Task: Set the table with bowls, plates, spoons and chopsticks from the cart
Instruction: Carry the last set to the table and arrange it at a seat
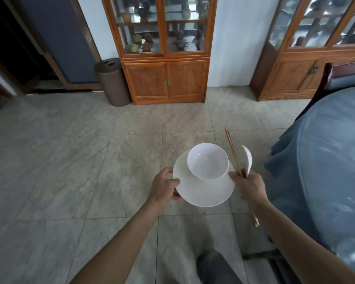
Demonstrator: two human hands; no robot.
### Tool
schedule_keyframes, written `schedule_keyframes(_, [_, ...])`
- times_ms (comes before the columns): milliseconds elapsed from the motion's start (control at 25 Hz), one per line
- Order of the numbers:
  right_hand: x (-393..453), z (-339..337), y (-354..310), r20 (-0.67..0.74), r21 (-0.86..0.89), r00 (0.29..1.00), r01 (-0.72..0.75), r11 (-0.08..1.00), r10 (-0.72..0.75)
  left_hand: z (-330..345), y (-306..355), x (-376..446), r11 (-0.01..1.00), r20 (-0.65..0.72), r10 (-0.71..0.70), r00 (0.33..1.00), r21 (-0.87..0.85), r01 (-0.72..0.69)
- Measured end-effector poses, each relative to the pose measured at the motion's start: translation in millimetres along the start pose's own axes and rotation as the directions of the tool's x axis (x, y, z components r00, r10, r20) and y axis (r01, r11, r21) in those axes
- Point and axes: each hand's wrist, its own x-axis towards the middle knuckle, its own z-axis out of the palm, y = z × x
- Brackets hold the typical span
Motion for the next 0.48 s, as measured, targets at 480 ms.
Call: schedule_keyframes(480, [235,-12,-77,-0.012,0.034,1.0,-0.024,0.999,0.025,78,106,230,0.994,0.056,0.006,0.998,0.106,-0.012])
